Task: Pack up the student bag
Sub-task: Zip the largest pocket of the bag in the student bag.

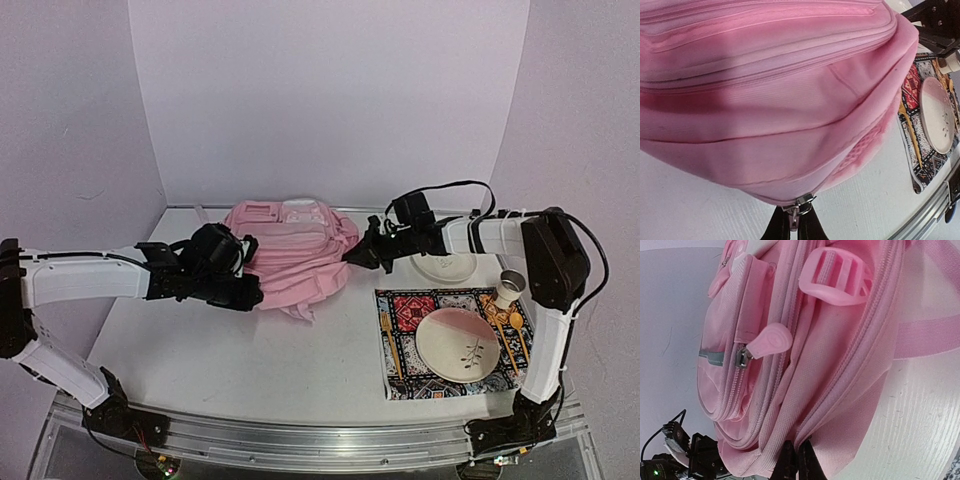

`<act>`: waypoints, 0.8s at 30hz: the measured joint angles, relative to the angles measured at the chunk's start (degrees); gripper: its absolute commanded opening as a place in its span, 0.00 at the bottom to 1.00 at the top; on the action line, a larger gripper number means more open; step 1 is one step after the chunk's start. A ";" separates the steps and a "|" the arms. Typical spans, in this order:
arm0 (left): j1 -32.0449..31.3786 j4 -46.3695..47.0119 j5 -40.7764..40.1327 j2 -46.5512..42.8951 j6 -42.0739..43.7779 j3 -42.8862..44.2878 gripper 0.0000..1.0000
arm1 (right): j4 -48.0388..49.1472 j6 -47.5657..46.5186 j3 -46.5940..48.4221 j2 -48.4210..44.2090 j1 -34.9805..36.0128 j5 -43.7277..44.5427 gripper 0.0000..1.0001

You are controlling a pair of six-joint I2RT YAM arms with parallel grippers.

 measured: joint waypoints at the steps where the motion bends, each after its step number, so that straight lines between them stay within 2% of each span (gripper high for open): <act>1: 0.52 -0.76 -0.41 -0.27 0.05 -0.07 0.00 | -0.74 -0.51 1.20 0.74 -0.34 -0.02 0.00; 5: 1.56 -2.69 -0.43 -0.25 0.54 -0.04 0.00 | -2.43 -1.87 3.95 2.63 -2.12 0.18 0.00; 7: 1.58 -2.44 1.64 0.33 0.75 0.31 0.00 | -2.77 -2.23 4.10 2.86 -2.66 0.23 0.04; 11: 1.66 -0.84 8.21 4.38 0.43 1.85 0.00 | -3.29 -2.49 3.73 2.84 -3.33 3.02 0.33; 14: 1.78 -0.08 12.54 9.58 -0.03 4.75 0.00 | -1.56 -2.01 1.40 1.82 -4.58 7.18 0.48; 20: 1.40 2.33 18.98 18.33 -0.88 12.02 0.00 | -0.85 -0.29 -7.02 -5.92 -5.15 11.83 0.63; 24: 0.19 4.57 21.41 22.24 -0.97 16.85 0.00 | 0.00 1.73 -10.37 -11.41 -2.02 14.09 0.68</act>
